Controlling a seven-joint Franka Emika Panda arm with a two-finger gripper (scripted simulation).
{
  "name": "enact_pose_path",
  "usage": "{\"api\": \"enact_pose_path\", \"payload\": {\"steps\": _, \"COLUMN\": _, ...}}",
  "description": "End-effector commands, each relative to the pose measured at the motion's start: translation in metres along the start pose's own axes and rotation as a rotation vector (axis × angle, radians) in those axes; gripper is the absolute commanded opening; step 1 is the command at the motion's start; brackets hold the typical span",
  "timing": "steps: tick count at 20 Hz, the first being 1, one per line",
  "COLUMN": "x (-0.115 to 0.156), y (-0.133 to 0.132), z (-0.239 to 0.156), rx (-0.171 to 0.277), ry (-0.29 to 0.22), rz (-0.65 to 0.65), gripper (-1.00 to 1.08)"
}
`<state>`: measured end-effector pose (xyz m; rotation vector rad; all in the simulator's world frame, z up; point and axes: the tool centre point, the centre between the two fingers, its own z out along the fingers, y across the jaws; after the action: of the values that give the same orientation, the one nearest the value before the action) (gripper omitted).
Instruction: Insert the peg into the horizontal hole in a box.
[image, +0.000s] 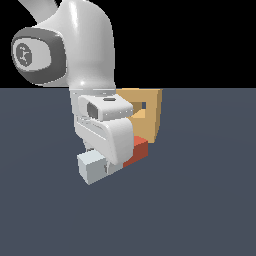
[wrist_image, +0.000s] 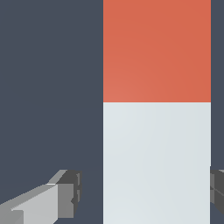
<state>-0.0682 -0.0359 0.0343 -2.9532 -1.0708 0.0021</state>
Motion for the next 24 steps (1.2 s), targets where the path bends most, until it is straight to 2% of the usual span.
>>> {"api": "enact_pose_path", "payload": {"steps": 1, "x": 0.001, "y": 0.000, "z": 0.007, "rx": -0.001, "ry": 0.001, "rz": 0.001, "gripper": 1.00}}
{"api": "enact_pose_path", "payload": {"steps": 4, "x": 0.001, "y": 0.000, "z": 0.010, "rx": -0.001, "ry": 0.001, "rz": 0.001, "gripper": 1.00}}
{"api": "enact_pose_path", "payload": {"steps": 5, "x": 0.001, "y": 0.000, "z": 0.010, "rx": -0.001, "ry": 0.001, "rz": 0.001, "gripper": -1.00}}
{"api": "enact_pose_path", "payload": {"steps": 17, "x": 0.001, "y": 0.001, "z": 0.008, "rx": -0.001, "ry": 0.001, "rz": -0.003, "gripper": -1.00}}
{"api": "enact_pose_path", "payload": {"steps": 24, "x": 0.009, "y": 0.004, "z": -0.006, "rx": -0.002, "ry": 0.000, "rz": -0.082, "gripper": -1.00}}
